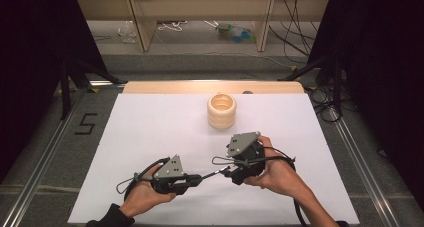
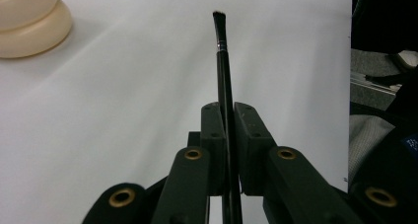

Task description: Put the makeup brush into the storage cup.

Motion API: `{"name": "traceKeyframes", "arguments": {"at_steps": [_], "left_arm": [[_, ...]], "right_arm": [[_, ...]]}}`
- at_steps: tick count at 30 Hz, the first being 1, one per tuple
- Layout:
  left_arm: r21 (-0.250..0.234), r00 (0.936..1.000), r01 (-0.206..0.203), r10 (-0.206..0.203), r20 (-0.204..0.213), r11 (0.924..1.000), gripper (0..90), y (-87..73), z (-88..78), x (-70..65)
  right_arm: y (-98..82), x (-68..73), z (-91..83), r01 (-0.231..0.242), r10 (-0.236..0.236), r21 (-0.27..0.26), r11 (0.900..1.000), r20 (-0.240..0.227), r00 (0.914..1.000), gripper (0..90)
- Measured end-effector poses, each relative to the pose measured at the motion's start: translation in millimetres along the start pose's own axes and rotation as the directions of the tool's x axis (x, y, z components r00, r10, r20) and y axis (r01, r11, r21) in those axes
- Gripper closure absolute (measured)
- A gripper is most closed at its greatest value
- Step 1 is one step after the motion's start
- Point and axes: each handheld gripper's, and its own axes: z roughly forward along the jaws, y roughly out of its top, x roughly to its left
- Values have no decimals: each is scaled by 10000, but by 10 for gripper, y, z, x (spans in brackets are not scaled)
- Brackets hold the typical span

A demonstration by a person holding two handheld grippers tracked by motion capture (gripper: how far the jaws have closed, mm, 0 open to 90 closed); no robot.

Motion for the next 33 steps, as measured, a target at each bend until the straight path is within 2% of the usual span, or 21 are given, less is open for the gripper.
{"name": "traceKeyframes", "arguments": {"at_steps": [6, 9, 12, 14, 17, 18, 19, 29, 33], "left_arm": [[-199, 9995, 266, -269, -174, 9994, 833, 11, -39, 14], [-253, 9992, 238, -246, -327, 9994, 833, 18, -58, 29], [-504, 9984, 401, -420, -370, 9979, 833, 28, -74, 24], [-648, 9982, 351, -381, -462, 9973, 833, 40, -90, 22], [-880, 9971, 394, -450, -618, 9953, 833, 48, -108, 27], [-926, 9973, 294, -354, -640, 9953, 833, 50, -116, 39], [-1011, 9960, 450, -525, -730, 9939, 833, 49, -119, 28], [-1892, 9904, 536, -763, -1148, 9805, 833, 73, -184, 49], [-2215, 9902, 571, -836, -1118, 9735, 833, 80, -199, 50]], "right_arm": [[-78, -62, -49, -668, 658, -646, 9957, -182, 9977, 265], [-110, -87, -70, -917, 902, -704, 9933, -249, 9956, 256], [-133, -99, -82, -1043, 1028, -828, 9911, -217, 9945, 254], [-145, -108, -87, -1091, 1086, -909, 9899, -96, 9940, 250], [-166, -127, -106, -1303, 1291, -988, 9865, -181, 9915, 249], [-176, -138, -106, -1376, 1373, -1090, 9845, -100, 9905, 243], [-183, -146, -111, -1497, 1494, -1076, 9829, -101, 9887, 241], [-233, -180, -92, -2277, 2267, -1465, 9626, -239, 9737, 227], [-248, -181, -71, -2573, 2548, -1513, 9544, -360, 9663, 218]]}}
